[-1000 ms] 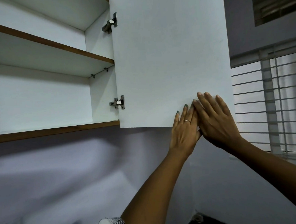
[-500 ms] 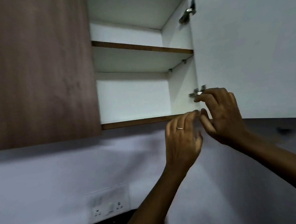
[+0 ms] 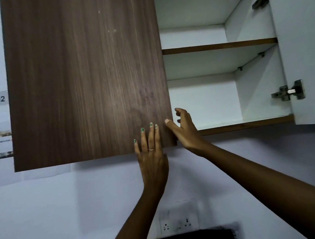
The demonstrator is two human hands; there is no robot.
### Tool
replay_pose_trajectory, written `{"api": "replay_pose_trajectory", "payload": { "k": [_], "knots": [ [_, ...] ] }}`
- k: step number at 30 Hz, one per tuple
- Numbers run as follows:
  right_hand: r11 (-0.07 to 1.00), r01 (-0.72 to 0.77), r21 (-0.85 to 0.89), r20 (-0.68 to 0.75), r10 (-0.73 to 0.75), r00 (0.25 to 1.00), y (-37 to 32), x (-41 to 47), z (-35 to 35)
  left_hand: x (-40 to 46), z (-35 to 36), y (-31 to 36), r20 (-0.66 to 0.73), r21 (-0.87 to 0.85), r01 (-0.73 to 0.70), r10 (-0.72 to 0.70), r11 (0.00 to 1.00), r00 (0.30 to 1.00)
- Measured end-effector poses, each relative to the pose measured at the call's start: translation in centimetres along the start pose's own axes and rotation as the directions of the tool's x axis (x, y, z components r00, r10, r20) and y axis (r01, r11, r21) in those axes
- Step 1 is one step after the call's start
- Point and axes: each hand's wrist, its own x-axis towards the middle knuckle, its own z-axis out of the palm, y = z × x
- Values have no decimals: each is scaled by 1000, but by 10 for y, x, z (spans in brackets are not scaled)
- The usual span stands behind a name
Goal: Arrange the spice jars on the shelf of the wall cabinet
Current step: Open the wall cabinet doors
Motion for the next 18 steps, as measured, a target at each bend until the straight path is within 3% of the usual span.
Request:
{"api": "replay_pose_trajectory", "payload": {
  "k": [4,11,18],
  "knots": [
    [940,-179,291,46,173,984,-7,23,27,12,10,-25,-5,117,-27,28,993,1000],
    [949,-212,233,-129,247,960,-9,33,38,22,12,-29,-104,-22,-201,197,979,975],
    [951,-206,231,-191,252,949,-35,9,27,12,-18,-6,-77,-119,-166,157,979,985]
  ]
}}
